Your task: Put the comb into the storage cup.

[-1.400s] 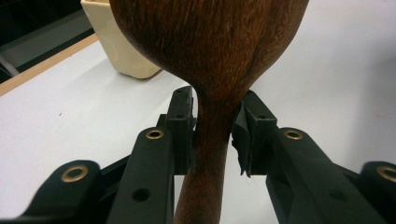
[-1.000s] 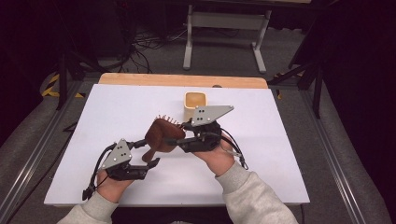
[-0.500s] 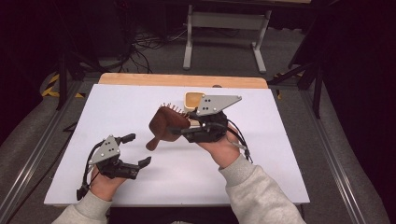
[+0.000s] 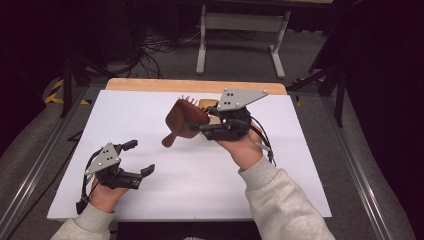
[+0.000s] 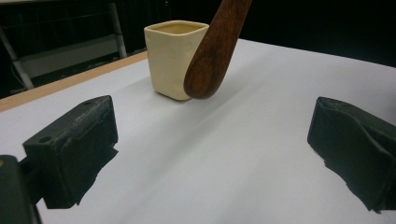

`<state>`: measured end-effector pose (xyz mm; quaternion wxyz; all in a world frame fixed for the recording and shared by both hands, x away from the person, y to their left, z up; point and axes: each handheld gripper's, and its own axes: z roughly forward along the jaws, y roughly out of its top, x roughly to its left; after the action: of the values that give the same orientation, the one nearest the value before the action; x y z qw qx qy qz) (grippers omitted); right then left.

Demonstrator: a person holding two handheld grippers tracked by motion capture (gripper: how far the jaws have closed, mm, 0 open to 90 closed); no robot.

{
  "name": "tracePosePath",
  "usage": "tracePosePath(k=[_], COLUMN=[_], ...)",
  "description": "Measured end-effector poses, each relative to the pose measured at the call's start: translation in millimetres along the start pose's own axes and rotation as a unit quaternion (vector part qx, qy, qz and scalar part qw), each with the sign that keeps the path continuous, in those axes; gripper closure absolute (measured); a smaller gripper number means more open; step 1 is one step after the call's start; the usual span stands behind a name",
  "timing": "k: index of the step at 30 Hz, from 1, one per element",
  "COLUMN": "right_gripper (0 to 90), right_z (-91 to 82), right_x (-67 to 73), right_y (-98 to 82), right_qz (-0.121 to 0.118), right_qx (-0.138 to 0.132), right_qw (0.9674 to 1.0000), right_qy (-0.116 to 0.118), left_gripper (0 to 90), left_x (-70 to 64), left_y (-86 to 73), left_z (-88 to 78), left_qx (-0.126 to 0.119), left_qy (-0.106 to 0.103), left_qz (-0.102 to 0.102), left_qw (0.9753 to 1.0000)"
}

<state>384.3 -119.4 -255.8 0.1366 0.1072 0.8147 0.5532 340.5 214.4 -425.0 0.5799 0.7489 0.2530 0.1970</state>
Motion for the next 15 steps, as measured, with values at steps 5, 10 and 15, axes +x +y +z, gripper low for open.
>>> tracePosePath(k=[5, 10, 15], right_gripper=[58.6, 58.5, 58.4], right_z=[-6.0, -12.1, -16.9], right_x=[-7.1, -14.4, -21.1], right_y=[5.5, 10.0, 13.6], right_qz=[-0.001, 0.0, 0.001], right_qx=[-0.002, -0.007, -0.011], right_qw=[0.9999, 0.9994, 0.9986], right_qy=[-0.016, -0.034, -0.051], left_gripper=[2.3, 2.1, 1.9], left_x=[1.9, 4.2, 5.6], left_y=[-1.0, -1.2, -1.9], left_z=[-1.2, -2.9, -3.3], left_qx=[0.0, 0.001, 0.001], left_qy=[0.003, 0.007, 0.009], left_qz=[0.0, -0.003, -0.003], left_qw=[1.0, 1.0, 1.0])
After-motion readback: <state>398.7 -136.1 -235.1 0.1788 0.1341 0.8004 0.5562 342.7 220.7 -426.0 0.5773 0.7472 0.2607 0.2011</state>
